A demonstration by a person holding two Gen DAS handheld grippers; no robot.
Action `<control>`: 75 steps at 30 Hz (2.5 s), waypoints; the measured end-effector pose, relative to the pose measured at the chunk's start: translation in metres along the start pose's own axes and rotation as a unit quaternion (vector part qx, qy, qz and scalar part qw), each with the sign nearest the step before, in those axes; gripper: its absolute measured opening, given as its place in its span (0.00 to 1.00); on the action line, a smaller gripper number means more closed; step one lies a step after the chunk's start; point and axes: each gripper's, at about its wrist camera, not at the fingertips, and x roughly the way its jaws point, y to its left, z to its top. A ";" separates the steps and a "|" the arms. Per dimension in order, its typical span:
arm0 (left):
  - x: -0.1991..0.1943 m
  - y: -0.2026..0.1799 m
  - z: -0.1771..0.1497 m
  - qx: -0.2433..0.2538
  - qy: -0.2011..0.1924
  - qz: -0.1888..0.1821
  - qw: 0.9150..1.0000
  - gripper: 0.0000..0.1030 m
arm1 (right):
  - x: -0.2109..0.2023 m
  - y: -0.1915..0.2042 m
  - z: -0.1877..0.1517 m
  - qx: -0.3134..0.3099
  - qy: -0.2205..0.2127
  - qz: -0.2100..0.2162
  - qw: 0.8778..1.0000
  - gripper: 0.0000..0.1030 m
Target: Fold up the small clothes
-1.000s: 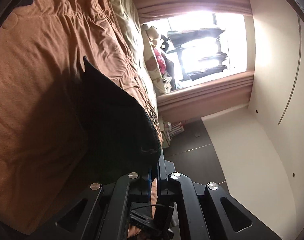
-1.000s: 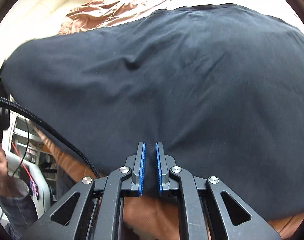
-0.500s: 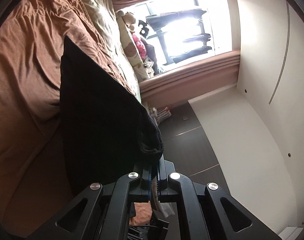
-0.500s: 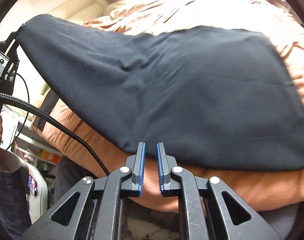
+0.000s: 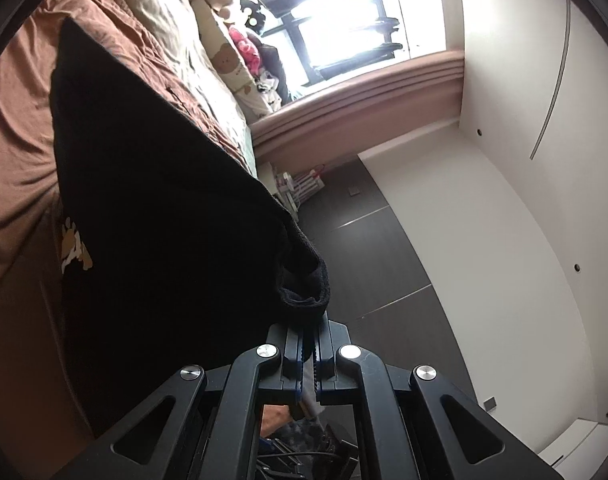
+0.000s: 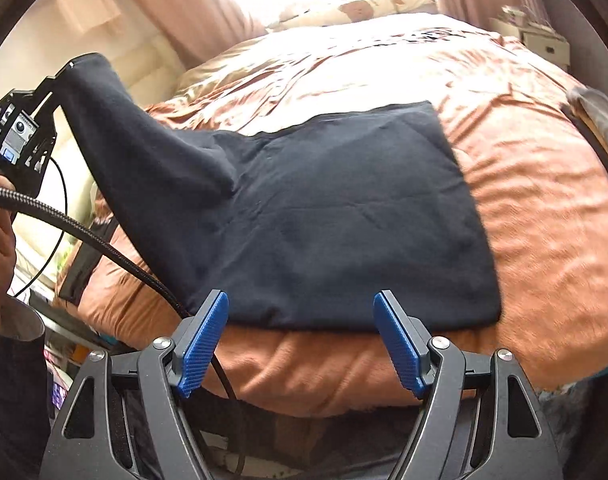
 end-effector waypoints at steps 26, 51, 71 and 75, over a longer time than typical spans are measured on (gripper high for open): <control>0.186 0.038 -0.117 0.012 0.245 0.089 0.965 0.77 | -0.034 -0.069 -0.035 0.071 0.002 -0.010 0.997 0.72; 0.034 0.177 -0.090 -0.094 0.143 0.237 0.956 0.81 | 0.030 0.011 -0.015 -0.130 0.100 -0.134 0.977 0.72; 0.050 0.166 -0.050 -0.075 0.090 0.235 0.965 0.11 | 0.022 0.038 0.003 -0.173 0.031 -0.140 0.974 0.11; 0.066 0.144 -0.033 -0.046 0.089 0.225 0.969 0.09 | 0.017 0.011 0.008 -0.132 0.026 -0.105 0.985 0.07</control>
